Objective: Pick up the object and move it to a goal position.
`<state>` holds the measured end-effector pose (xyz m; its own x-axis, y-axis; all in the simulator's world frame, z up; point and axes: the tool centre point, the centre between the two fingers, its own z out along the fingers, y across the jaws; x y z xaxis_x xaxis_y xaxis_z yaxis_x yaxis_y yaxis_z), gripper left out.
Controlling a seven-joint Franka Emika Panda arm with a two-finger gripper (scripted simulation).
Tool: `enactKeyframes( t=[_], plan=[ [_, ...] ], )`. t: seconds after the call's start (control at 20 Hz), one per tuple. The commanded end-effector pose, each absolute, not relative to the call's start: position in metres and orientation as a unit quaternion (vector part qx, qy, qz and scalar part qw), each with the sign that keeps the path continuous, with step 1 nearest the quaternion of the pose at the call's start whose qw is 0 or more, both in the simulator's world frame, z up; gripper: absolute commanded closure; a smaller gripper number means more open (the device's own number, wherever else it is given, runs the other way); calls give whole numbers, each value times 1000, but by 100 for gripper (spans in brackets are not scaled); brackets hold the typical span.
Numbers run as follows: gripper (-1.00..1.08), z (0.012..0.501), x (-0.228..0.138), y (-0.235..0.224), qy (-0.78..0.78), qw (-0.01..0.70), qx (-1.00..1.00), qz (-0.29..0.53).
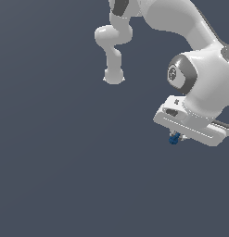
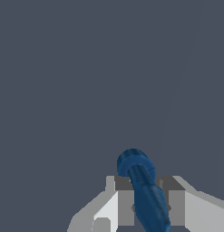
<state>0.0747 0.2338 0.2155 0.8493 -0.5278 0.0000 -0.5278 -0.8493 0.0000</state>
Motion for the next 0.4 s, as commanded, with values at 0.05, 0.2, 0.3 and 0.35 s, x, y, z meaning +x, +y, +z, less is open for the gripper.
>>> enactKeyframes(
  t=[0.05,0.2,0.3,0.35],
  plan=[
    [108,219,79,239,275,0,-962,0],
    [108,220,80,241,275,0,-962,0],
    [108,220,81,241,275,0,-962,0],
    [108,220,81,241,275,0,-962,0]
  ],
)
